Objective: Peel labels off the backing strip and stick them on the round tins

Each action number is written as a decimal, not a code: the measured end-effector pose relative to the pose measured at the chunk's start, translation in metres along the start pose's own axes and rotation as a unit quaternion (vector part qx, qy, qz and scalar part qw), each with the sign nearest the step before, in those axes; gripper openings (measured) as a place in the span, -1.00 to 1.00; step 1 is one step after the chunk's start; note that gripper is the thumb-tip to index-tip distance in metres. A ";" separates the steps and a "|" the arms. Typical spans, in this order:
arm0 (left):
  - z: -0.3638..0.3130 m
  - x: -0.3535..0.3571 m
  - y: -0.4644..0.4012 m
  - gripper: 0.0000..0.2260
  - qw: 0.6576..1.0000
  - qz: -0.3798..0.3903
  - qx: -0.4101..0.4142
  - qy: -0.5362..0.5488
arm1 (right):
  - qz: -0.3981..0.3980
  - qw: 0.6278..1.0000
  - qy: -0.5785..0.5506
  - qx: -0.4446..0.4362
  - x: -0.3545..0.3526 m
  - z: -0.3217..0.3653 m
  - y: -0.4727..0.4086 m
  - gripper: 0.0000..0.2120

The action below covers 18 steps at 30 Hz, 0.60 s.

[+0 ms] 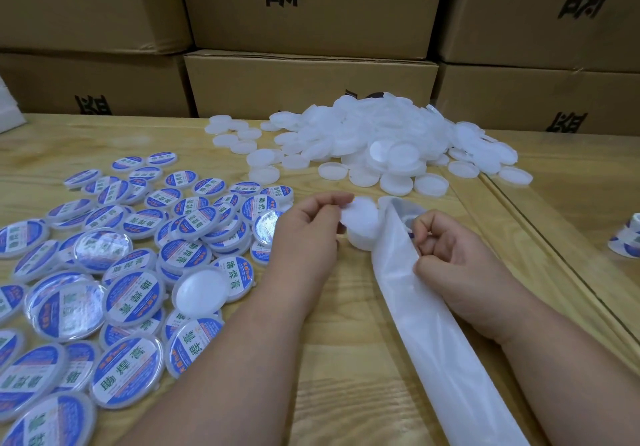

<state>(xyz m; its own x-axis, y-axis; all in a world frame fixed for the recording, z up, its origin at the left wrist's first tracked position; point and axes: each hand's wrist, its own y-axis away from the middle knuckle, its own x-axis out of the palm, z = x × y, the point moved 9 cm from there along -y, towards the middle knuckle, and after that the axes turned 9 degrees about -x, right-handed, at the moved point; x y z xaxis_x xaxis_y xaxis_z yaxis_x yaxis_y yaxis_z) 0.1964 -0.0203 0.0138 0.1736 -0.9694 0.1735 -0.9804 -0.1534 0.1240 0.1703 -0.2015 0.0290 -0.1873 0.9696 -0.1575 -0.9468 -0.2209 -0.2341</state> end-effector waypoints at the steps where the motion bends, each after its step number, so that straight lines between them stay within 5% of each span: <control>1: 0.001 -0.001 -0.001 -0.75 1.000 -0.002 -0.006 0.012 | -0.002 1.000 0.015 -0.012 0.000 0.001 0.000 -0.76; 10: 0.003 0.018 0.003 -0.77 0.996 0.079 0.010 -0.036 | -0.112 0.959 0.143 -0.217 -0.007 0.036 0.003 -0.62; 18: 0.000 0.022 0.004 -0.78 0.994 0.103 0.019 -0.017 | -0.112 0.939 0.209 -0.249 -0.006 0.045 0.004 -0.76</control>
<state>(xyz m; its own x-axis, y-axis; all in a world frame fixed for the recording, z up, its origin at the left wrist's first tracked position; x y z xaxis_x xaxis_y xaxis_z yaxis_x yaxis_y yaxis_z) 0.1965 -0.0419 0.0180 -0.0336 -0.9869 0.1578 -0.9977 0.0424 0.0526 0.1554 -0.2032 0.0725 0.2194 0.8948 -0.3888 -0.6914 -0.1385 -0.7090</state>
